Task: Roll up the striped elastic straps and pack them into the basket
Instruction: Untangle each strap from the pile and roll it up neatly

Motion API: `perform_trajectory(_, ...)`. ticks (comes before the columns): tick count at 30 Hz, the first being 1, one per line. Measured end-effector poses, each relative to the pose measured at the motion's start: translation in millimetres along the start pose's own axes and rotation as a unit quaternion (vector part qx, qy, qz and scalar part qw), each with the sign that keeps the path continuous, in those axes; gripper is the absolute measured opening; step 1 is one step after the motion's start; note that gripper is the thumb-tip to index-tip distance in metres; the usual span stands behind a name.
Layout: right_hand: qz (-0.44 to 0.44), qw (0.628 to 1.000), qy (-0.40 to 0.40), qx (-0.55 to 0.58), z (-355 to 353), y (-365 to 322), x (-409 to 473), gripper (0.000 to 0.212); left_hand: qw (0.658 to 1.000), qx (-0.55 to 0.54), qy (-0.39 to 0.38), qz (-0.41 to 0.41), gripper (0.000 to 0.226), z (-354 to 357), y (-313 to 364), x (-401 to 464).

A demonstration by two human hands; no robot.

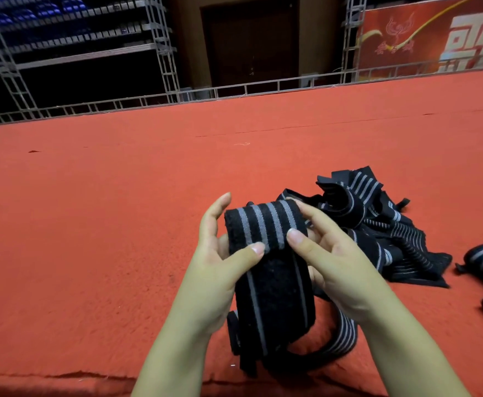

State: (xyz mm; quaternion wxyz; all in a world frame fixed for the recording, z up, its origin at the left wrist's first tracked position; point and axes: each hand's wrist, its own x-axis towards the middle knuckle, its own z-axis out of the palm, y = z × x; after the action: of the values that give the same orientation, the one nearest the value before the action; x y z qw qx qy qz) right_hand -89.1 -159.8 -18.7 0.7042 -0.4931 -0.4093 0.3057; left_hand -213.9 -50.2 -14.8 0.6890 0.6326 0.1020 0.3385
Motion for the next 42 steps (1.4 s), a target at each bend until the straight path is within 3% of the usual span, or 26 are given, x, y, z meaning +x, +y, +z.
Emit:
perform_trajectory(12, -0.022, 0.994, -0.061, -0.092, -2, 1, -4, 0.045, 0.997, 0.039, -0.067, -0.016, 0.066, -3, -4, -4)
perform_trajectory(16, -0.022, 0.996, -0.075, -0.05, -1, 0, -6, 0.044, 0.996, 0.065, -0.059, 0.011, 0.062, -2, -3, -6)
perform_trajectory(21, -0.087, 0.995, -0.011, -0.053, -1, -6, -7, 0.04, 0.998, 0.056, -0.034, 0.018, 0.064, -1, -7, -3)
perform_trajectory(27, -0.156, 0.981, 0.075, -0.087, -2, -9, -14, 0.043, 0.995, 0.045, -0.08, -0.034, 0.072, 5, -18, -10)
perform_trajectory(30, -0.18, 0.972, 0.088, -0.12, -3, -1, -18, 0.041, 0.996, 0.04, -0.077, -0.029, 0.089, 12, -22, -12)
perform_trajectory(33, -0.197, 0.97, 0.069, -0.123, -3, 8, -23, 0.041, 0.998, -0.011, -0.026, -0.061, 0.089, 19, -25, -15)
perform_trajectory(36, -0.181, 0.974, 0.05, -0.128, -2, 19, -29, 0.046, 0.996, -0.021, 0.023, -0.08, 0.087, 25, -34, -19)
perform_trajectory(40, -0.103, 0.991, 0.026, -0.088, -7, 30, -40, 0.05, 0.997, -0.016, 0.051, -0.062, 0.046, 26, -44, -23)
perform_trajectory(42, -0.064, 0.998, 0.014, -0.016, -13, 32, -44, 0.042, 0.999, 0.009, 0.035, -0.028, 0.051, 22, -47, -24)
